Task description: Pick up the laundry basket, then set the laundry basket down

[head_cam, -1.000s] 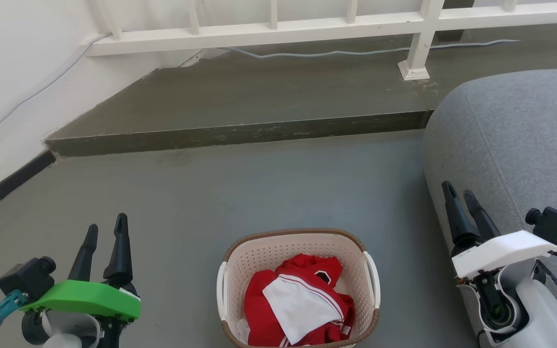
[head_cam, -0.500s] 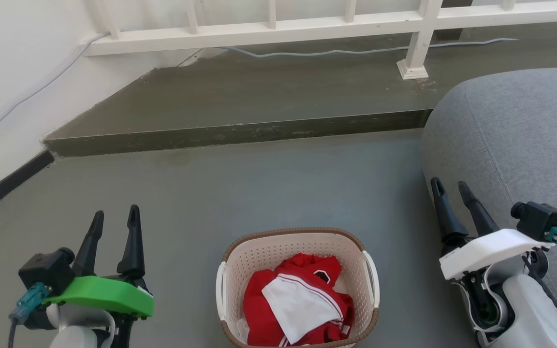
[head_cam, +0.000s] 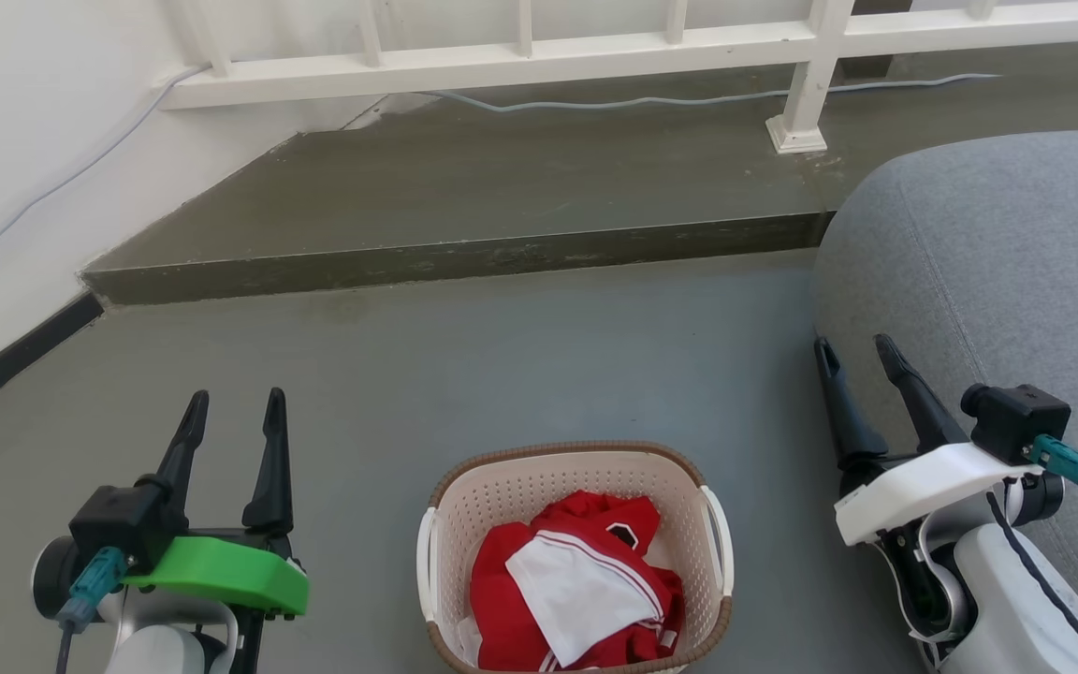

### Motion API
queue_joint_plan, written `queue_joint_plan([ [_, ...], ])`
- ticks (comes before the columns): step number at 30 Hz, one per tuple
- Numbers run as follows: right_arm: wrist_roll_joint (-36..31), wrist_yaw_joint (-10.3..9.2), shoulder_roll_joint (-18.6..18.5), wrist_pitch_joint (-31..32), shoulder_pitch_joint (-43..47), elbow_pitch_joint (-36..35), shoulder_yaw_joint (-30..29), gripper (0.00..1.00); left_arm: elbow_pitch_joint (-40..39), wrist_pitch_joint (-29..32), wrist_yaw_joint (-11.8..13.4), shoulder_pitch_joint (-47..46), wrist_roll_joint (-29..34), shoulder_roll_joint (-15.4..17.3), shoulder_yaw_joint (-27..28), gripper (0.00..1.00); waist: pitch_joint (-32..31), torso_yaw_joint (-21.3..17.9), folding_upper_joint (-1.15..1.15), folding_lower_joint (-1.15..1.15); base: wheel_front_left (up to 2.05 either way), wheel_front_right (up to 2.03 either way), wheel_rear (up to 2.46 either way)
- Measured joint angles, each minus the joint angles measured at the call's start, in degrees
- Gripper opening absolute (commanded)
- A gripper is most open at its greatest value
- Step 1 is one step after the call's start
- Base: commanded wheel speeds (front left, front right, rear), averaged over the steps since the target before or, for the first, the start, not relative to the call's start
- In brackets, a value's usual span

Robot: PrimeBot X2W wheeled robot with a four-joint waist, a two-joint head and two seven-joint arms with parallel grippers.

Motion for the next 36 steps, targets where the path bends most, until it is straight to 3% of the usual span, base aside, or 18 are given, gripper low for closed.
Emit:
queue_joint_plan([
  [36, -3.08, 0.64, 0.99, -0.02, -0.08, 1.63, -2.65, 1.0, 0.09, -0.03, -0.32, -0.1, 0.35, -0.44, 1.56, 1.0, 2.57, -0.7, 0.0, 0.0, 0.0, 0.0, 0.0],
])
